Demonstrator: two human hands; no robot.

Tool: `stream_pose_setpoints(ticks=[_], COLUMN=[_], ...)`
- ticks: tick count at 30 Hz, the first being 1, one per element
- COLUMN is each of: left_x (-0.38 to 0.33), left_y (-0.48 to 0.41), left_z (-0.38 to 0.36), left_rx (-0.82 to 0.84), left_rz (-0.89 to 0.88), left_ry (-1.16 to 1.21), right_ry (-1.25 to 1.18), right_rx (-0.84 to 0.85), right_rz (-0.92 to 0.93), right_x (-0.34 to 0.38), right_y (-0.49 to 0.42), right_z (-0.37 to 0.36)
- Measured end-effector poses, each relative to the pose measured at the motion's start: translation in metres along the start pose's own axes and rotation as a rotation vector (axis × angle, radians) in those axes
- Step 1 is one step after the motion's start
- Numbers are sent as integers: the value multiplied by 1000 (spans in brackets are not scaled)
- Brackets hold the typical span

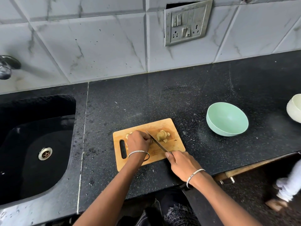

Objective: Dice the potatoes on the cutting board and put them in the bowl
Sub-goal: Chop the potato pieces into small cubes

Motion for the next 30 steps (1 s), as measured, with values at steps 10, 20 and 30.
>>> stream_pose_setpoints(ticks=[10,20,30], left_x=[1,6,10], left_y=[1,1,3], left_z=[3,18,15], left_rx=[-8,-53,-80], left_rz=[68,-2,-168], left_ry=[5,-127,-206], right_ry=[176,18,-223], right_rx=[-161,-223,-1], right_rz=[7,-16,-95], right_x=[21,16,24], right_y=[18,21,18], right_z=[-8,3,-23])
Point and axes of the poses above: each hand's wrist, its own y-axis away from the middle knuckle, its own z-axis out of the back of the hand, x = y × z, the point moved 6 cm from there along -y, towards the middle knuckle, and after that the axes turned 8 degrees about -x, right-handed, at the moved point
